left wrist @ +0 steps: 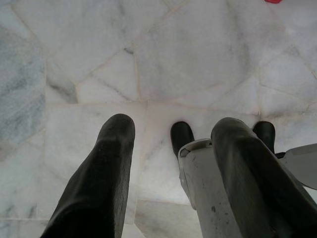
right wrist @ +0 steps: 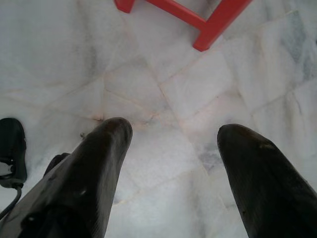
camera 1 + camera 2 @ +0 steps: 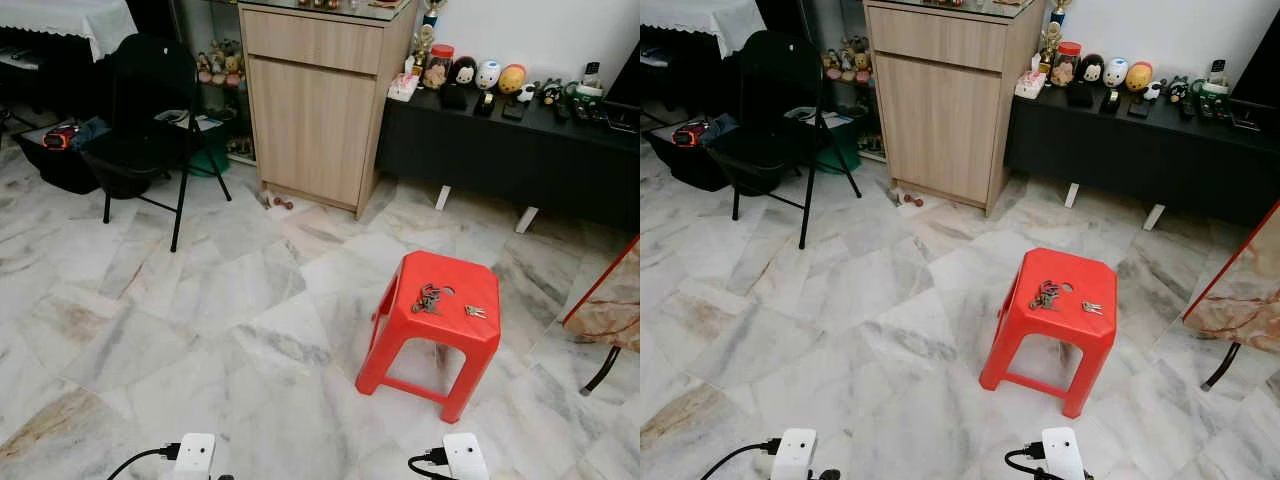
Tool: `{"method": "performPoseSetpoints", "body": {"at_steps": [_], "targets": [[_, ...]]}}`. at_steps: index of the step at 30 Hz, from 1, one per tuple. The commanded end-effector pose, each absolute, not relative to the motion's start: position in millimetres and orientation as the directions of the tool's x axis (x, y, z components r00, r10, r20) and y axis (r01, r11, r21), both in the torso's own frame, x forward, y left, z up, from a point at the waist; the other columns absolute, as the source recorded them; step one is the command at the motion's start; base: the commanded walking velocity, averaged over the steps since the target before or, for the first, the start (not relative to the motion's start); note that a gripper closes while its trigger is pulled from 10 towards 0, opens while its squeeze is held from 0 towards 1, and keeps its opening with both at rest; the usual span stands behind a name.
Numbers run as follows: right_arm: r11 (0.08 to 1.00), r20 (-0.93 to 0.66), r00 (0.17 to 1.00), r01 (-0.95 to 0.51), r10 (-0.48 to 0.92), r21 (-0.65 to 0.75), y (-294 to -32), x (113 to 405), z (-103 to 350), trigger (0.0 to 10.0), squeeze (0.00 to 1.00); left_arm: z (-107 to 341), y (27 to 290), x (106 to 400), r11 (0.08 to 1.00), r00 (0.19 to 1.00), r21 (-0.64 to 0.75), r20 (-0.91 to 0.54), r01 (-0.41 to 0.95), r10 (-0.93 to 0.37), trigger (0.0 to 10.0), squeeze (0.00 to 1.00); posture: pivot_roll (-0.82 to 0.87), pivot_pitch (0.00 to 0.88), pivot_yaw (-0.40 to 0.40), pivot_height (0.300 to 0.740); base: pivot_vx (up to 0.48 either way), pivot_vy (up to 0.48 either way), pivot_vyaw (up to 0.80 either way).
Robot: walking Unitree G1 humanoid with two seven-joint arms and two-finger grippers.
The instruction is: Hang keys on a hook
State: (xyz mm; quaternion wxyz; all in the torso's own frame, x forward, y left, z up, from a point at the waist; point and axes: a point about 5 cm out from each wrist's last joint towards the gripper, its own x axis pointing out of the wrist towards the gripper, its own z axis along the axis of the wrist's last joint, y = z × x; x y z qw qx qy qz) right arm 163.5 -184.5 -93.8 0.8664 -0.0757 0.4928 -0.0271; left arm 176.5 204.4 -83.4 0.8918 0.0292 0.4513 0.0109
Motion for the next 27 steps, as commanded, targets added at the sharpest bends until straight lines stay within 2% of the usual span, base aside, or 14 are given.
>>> {"method": "performPoseSetpoints", "body": {"at_steps": [1, 9, 14, 23, 27], "targets": [[0.986, -0.846, 0.520, -0.035, -0.119, -0.160, -186.5, 163.1, -93.5, 10.0, 0.00, -83.5, 206.1, 176.1, 0.997, 0.584, 0.072, -0.810, 0.015, 0.050, 10.0, 0.00, 0.06, 0.000, -0.057, 0.740, 0.000, 0.000, 0.00], [0.989, -0.844, 0.520, 0.008, -0.131, -0.149, -186.6, 165.2, -92.7, 10.0, 0.00, -81.6, 208.2, 179.8, 0.997, 0.589, 0.073, -0.805, -0.006, 0.063, 10.0, 0.00, 0.04, 0.000, -0.047, 0.740, 0.000, 0.000, 0.00], [0.995, -0.826, 0.554, 0.063, -0.105, -0.084, -184.8, 168.6, -90.8, 10.0, 0.00, -81.1, 208.2, 181.0, 0.997, 0.590, 0.075, -0.805, -0.003, 0.063, 10.0, 0.00, 0.04, 0.000, -0.040, 0.740, 0.000, 0.000, 0.00], [0.993, -0.816, 0.566, 0.091, -0.114, -0.075, -186.0, 171.6, -89.2, 10.0, 0.00, -79.3, 205.1, 185.8, 0.998, 0.600, 0.068, -0.797, -0.015, 0.063, 10.0, 0.00, 0.04, 0.000, -0.046, 0.740, 0.000, 0.000, 0.00], [0.993, -0.813, 0.571, 0.094, -0.111, -0.070, -185.9, 172.2, -88.8, 10.0, 0.00, -79.3, 205.1, 185.9, 0.997, 0.600, 0.070, -0.797, -0.016, 0.066, 10.0, 0.00, 0.04, 0.000, -0.046, 0.740, 0.242, 0.000, 0.00]]}}
